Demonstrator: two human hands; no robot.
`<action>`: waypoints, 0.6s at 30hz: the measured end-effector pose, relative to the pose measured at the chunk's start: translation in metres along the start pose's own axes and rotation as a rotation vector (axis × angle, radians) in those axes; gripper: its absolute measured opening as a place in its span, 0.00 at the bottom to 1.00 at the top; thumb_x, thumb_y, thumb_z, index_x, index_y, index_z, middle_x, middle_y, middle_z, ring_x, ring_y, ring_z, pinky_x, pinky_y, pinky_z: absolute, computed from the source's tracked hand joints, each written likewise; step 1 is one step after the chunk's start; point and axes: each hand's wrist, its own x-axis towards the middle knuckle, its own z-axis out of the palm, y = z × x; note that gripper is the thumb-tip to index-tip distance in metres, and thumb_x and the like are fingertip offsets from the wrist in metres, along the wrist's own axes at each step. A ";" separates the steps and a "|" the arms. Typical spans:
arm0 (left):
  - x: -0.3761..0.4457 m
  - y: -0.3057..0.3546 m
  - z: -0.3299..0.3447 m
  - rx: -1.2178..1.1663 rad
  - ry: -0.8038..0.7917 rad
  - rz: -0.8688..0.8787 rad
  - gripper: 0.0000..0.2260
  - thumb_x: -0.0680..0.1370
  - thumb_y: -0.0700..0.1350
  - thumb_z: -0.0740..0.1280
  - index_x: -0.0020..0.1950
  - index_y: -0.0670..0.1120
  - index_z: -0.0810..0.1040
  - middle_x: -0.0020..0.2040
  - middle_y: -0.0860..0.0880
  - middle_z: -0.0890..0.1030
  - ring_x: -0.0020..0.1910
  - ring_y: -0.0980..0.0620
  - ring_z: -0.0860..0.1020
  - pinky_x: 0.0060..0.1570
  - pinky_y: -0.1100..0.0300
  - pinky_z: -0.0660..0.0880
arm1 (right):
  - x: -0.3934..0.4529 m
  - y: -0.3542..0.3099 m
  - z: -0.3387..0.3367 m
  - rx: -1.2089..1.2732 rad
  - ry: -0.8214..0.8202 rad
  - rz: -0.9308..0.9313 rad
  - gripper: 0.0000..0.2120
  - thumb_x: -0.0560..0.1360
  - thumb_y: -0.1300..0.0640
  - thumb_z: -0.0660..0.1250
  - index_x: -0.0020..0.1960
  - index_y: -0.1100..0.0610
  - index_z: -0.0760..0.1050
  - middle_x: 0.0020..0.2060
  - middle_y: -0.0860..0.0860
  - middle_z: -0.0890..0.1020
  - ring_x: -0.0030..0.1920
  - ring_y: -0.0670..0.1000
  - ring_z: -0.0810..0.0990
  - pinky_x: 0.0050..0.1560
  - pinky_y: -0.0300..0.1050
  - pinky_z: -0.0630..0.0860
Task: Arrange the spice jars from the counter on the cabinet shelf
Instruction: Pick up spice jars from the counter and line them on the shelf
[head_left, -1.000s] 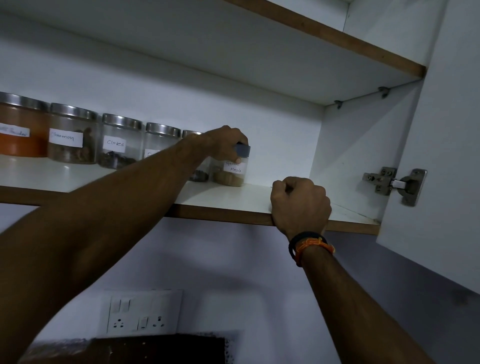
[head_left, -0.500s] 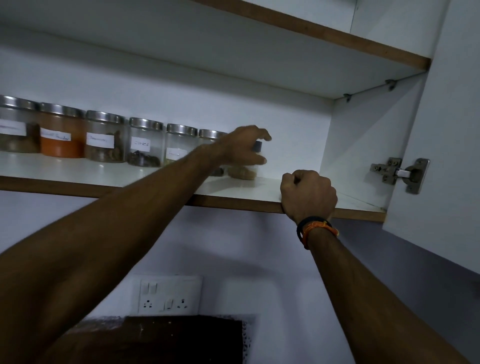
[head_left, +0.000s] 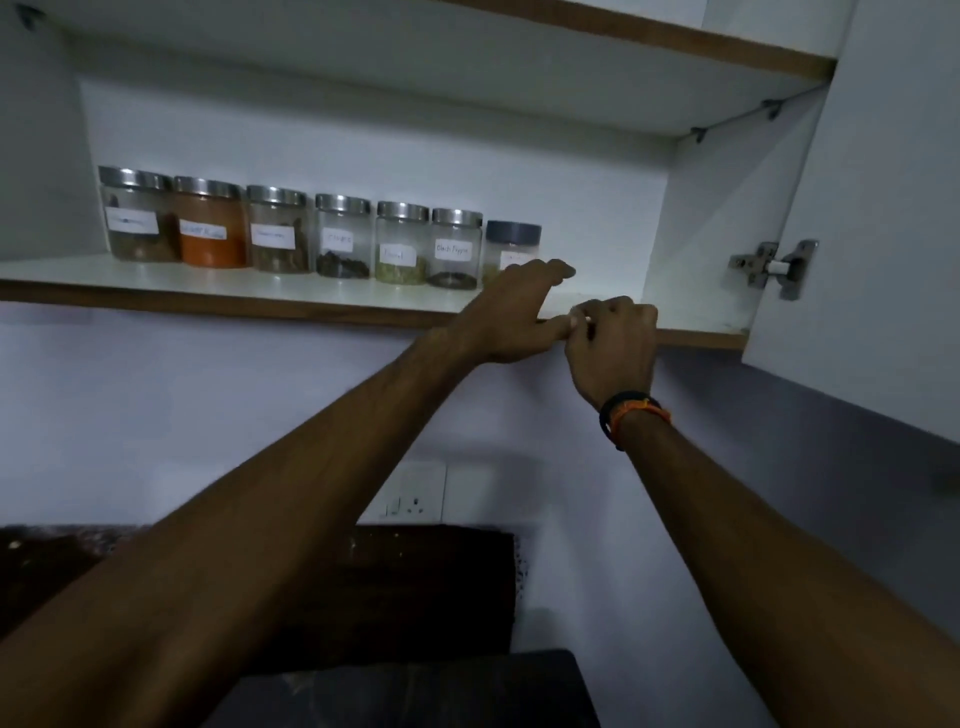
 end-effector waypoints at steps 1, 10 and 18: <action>-0.010 0.006 0.003 0.002 0.018 0.015 0.27 0.79 0.48 0.69 0.75 0.41 0.67 0.71 0.42 0.73 0.70 0.46 0.70 0.69 0.54 0.66 | -0.016 -0.001 -0.001 0.032 0.049 -0.005 0.16 0.79 0.53 0.62 0.61 0.57 0.80 0.57 0.58 0.80 0.59 0.59 0.72 0.57 0.52 0.70; -0.112 0.030 0.049 -0.140 0.087 0.025 0.22 0.79 0.42 0.69 0.71 0.37 0.72 0.68 0.40 0.76 0.68 0.41 0.72 0.68 0.53 0.66 | -0.152 0.019 0.006 0.154 -0.078 0.137 0.21 0.72 0.61 0.67 0.65 0.56 0.76 0.61 0.56 0.76 0.61 0.58 0.72 0.59 0.53 0.72; -0.240 0.031 0.136 -0.252 -0.297 -0.289 0.23 0.78 0.44 0.69 0.72 0.42 0.71 0.68 0.43 0.76 0.66 0.46 0.73 0.67 0.53 0.70 | -0.274 0.046 0.004 0.037 -0.405 0.317 0.17 0.72 0.60 0.67 0.60 0.53 0.79 0.59 0.54 0.80 0.64 0.57 0.70 0.62 0.53 0.68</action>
